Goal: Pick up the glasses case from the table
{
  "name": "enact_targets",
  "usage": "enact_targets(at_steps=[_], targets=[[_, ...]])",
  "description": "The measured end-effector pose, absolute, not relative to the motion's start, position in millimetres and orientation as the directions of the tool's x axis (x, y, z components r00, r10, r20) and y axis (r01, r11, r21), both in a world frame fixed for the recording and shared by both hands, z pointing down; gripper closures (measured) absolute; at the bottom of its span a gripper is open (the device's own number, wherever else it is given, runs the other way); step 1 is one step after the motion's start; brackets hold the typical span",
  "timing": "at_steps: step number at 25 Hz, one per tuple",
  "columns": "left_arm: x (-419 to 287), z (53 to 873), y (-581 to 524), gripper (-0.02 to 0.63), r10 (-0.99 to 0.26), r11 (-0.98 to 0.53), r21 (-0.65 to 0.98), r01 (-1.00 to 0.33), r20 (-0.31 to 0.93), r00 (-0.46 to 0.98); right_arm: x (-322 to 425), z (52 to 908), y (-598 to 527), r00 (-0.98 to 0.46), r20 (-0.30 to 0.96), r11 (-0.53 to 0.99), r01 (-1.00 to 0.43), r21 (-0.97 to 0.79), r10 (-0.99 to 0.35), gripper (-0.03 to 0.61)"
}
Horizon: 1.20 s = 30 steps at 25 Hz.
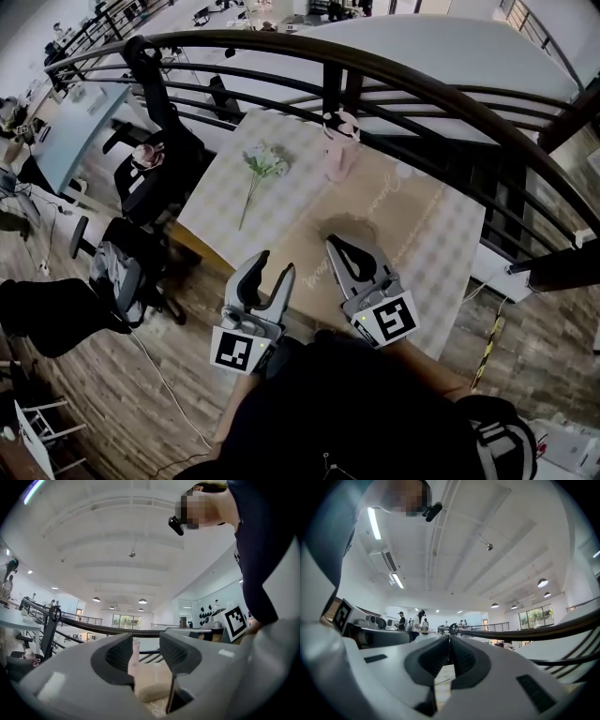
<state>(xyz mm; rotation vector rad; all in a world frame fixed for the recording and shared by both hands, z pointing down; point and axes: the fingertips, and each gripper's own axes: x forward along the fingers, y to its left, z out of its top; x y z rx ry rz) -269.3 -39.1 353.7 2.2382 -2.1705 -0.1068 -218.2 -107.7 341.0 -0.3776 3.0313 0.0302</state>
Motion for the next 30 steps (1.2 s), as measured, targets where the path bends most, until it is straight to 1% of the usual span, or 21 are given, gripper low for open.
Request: enact_targets(at_steps=[4,9,13,16,17,19,21,24,27,30], targets=[[-261,356,-55,0.448,-0.995,-0.095,0.051,-0.994,-0.037,0.093,-184,343,-126,-0.925,-0.084,0.928,-0.372,0.002,-0.371,0.568],[-241,360,-85,0.448,-0.975,-0.222,0.051,-0.974,-0.046,0.220,-136,347,-149,-0.828,-0.084,0.832,-0.555,-0.011,-0.554,0.568],[-230,353,-107,0.448,-0.945,-0.323,0.042,-0.945,-0.058,0.321,-111,338,-158,-0.744,-0.102,0.748,-0.663,-0.002,-0.660,0.568],[-224,349,-119,0.448,-0.913,-0.406,-0.003,-0.914,-0.048,0.405,-97,329,-160,-0.687,-0.131,0.692,-0.722,0.011,-0.715,0.568],[-222,350,-122,0.448,-0.900,-0.434,-0.021,-0.901,-0.039,0.435,-93,329,-161,-0.669,-0.136,0.673,-0.740,0.018,-0.731,0.568],[-218,358,-131,0.448,-0.873,-0.487,-0.037,-0.873,-0.010,0.487,-87,338,-163,-0.633,-0.099,0.635,-0.772,0.016,-0.768,0.568],[-216,370,-139,0.448,-0.849,-0.529,-0.036,-0.848,0.033,0.528,-86,350,-165,-0.606,-0.064,0.607,-0.794,0.000,-0.793,0.568],[-215,391,-149,0.445,-0.808,-0.587,-0.045,-0.809,0.106,0.580,-89,361,-166,-0.580,-0.046,0.581,-0.814,-0.002,-0.813,0.568],[-213,413,-161,0.430,-0.768,-0.633,-0.055,-0.772,0.170,0.617,-93,377,-170,-0.572,0.010,0.572,-0.820,0.022,-0.820,0.568],[-212,432,-173,0.417,-0.735,-0.663,-0.052,-0.746,0.233,0.637,-96,388,-174,-0.560,0.037,0.561,-0.827,0.030,-0.828,0.568]])
